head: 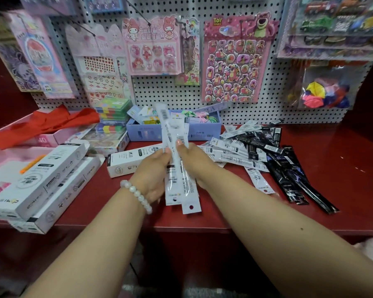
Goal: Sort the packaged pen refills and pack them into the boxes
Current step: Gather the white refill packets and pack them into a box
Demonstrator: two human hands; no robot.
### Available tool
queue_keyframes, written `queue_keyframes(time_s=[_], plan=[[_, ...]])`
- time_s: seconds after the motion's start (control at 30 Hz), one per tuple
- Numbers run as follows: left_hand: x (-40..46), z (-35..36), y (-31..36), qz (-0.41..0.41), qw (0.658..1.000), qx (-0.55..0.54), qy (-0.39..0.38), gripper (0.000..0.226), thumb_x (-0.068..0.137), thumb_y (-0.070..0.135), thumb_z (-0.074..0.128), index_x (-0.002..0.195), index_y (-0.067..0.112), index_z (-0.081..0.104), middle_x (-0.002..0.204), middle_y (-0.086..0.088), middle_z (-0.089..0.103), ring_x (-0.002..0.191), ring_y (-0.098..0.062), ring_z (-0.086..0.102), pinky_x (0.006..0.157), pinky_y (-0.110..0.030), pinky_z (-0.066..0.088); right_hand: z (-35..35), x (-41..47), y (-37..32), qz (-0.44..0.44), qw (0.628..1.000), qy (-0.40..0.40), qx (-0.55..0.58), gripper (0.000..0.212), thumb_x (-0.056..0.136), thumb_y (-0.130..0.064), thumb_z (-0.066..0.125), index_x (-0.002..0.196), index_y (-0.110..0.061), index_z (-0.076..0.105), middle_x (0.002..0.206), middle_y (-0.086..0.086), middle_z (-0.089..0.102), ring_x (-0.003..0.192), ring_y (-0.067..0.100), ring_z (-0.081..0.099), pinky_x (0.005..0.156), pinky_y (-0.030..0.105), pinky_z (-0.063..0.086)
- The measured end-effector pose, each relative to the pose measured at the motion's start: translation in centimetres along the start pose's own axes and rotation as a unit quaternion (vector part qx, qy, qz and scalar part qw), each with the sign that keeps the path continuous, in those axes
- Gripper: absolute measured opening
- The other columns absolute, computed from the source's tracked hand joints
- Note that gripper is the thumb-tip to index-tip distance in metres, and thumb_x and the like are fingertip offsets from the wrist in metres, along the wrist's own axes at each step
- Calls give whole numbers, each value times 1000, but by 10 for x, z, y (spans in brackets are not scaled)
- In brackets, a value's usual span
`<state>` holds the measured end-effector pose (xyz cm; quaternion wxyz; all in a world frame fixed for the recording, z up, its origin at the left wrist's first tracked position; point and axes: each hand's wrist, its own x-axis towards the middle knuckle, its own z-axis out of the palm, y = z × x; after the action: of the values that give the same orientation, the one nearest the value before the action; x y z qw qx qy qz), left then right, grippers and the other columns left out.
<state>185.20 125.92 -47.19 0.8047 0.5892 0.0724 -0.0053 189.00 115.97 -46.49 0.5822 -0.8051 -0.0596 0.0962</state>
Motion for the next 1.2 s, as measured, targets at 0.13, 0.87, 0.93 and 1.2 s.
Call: queue_keyframes(time_s=[0.13, 0.87, 0.93, 1.2], plan=[[3, 15, -5, 15, 999, 22, -26, 38, 98, 37, 42, 125, 14, 55, 115, -13, 67, 106, -26, 65, 96, -45, 48, 2, 1, -5, -13, 995, 27, 94, 47, 100, -42, 32, 129, -10, 51, 124, 4, 57, 107, 22, 55, 95, 35, 43], [22, 10, -13, 217, 915, 326, -93, 38, 82, 16, 45, 118, 25, 53, 115, -6, 64, 107, -10, 58, 95, -38, 48, -37, 4, 1, -133, 987, -70, 65, 36, 75, -17, 78, 107, -14, 61, 95, 3, 68, 89, 16, 64, 86, 33, 53], [25, 3, -6, 190, 900, 371, -127, 32, 88, 17, 53, 120, 22, 54, 121, -2, 62, 116, -14, 55, 103, -40, 43, -54, 2, -1, -135, 984, -90, 71, 24, 73, -10, 78, 93, -17, 66, 83, -3, 71, 76, 9, 66, 75, 25, 52], [26, 2, 15, 121, 858, 471, -167, 43, 83, 33, 69, 122, 21, 54, 127, 5, 56, 117, -10, 53, 104, -33, 41, -81, -1, 4, -123, 989, -79, -5, 11, 77, -4, 74, 84, -11, 69, 82, 9, 72, 67, 16, 65, 62, 28, 53]])
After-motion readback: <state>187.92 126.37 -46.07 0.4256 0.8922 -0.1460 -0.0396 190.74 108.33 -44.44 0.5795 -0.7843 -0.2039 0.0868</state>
